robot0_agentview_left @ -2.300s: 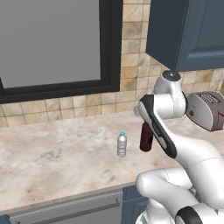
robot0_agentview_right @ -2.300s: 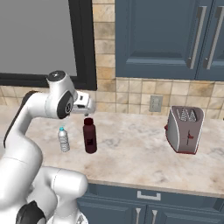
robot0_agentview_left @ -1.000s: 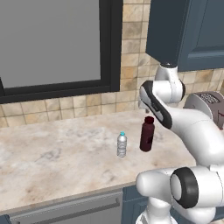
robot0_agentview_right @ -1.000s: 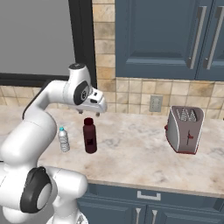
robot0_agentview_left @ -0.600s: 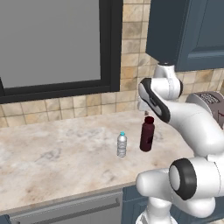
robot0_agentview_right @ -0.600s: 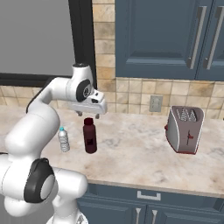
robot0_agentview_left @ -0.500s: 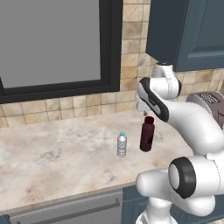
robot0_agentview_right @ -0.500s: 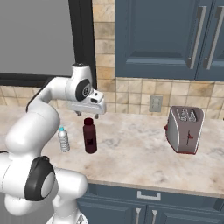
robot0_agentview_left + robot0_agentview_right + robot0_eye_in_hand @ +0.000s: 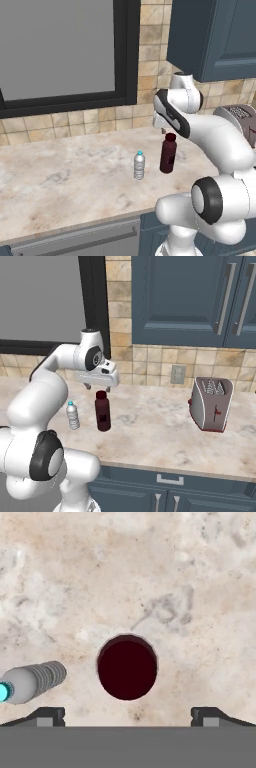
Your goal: Place the drinks on the dining counter in a tight cluster.
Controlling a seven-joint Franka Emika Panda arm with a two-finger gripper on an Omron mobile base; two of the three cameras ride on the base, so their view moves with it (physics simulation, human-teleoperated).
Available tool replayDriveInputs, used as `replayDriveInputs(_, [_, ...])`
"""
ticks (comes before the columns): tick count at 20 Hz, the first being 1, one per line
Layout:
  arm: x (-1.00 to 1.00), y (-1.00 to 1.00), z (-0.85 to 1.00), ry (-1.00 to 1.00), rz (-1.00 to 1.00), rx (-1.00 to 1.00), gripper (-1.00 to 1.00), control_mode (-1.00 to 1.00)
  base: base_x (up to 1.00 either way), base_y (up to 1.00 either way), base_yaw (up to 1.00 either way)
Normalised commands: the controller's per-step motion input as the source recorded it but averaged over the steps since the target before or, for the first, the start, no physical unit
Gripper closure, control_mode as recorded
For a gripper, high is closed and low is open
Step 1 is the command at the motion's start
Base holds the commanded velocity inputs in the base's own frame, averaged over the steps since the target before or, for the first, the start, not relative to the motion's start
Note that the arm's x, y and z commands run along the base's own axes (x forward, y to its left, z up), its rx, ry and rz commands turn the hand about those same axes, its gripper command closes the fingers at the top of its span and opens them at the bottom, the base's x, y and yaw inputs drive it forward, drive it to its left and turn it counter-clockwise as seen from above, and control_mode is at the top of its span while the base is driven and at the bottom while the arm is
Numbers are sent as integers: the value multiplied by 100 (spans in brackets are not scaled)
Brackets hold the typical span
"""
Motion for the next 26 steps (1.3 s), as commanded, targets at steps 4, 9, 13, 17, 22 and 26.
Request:
replayDriveInputs(4, [21, -7, -6, 0, 0, 0, -100, -100, 0, 0, 0])
replayDriveInputs(9, [23, -1, -2, 0, 0, 0, -100, -100, 0, 0, 0])
replayDriveInputs(13, [6, 0, -5, 3, 0, 0, -100, -100, 0, 0, 0])
replayDriveInputs(17, [0, 0, -26, 5, 0, 0, -100, -100, 0, 0, 0])
replayDriveInputs(22, [0, 0, -39, 6, 0, 0, -100, -100, 0, 0, 0])
replayDriveInputs(26, [0, 0, -30, 5, 0, 0, -100, -100, 0, 0, 0])
